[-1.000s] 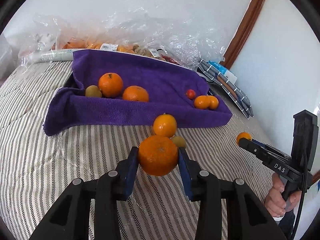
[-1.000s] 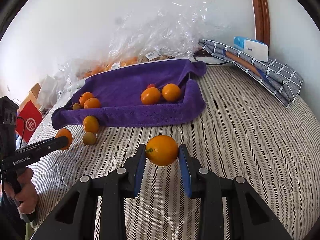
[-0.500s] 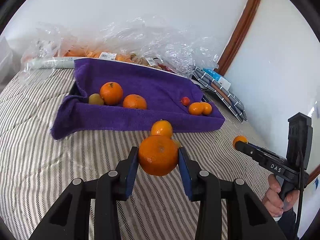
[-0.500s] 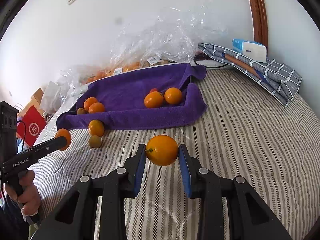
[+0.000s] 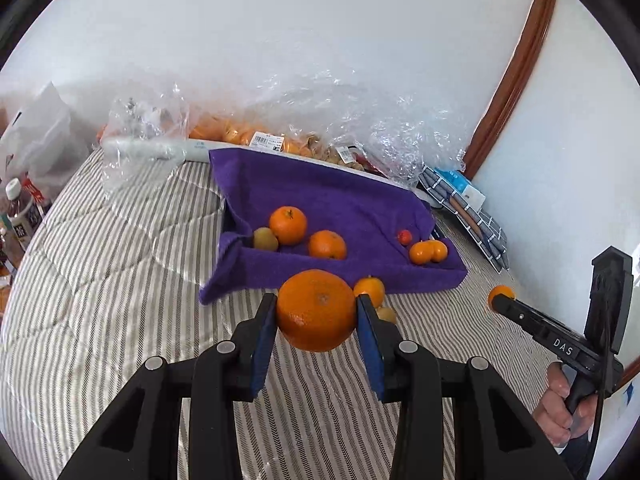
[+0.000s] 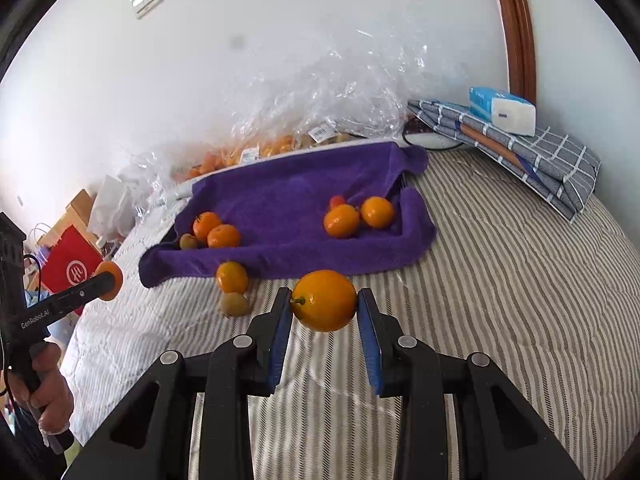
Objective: Organize fruits
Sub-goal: 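Lift and carry both held oranges over the towel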
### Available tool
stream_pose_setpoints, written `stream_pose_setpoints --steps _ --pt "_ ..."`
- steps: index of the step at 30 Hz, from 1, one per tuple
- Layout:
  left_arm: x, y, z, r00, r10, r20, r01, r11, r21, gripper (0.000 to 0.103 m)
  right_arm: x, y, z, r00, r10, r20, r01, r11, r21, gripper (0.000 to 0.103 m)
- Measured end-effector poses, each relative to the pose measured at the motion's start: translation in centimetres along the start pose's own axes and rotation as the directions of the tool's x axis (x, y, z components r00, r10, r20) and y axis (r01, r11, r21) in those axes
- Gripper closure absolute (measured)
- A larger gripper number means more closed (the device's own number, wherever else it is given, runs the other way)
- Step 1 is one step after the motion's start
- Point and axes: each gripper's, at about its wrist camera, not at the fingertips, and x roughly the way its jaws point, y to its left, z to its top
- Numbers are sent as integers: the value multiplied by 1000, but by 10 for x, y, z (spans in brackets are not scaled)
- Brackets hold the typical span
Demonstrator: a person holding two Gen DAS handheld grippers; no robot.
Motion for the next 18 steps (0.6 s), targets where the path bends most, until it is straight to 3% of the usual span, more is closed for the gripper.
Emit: stream_pose_setpoints --steps 9,18 --pt "0 5 38 999 29 34 -29 1000 -12 66 -6 17 42 999 -17 51 20 999 -42 70" --pt "22 24 74 997 64 50 -61 997 -56 66 14 5 82 995 -50 84 54 998 -44 70"
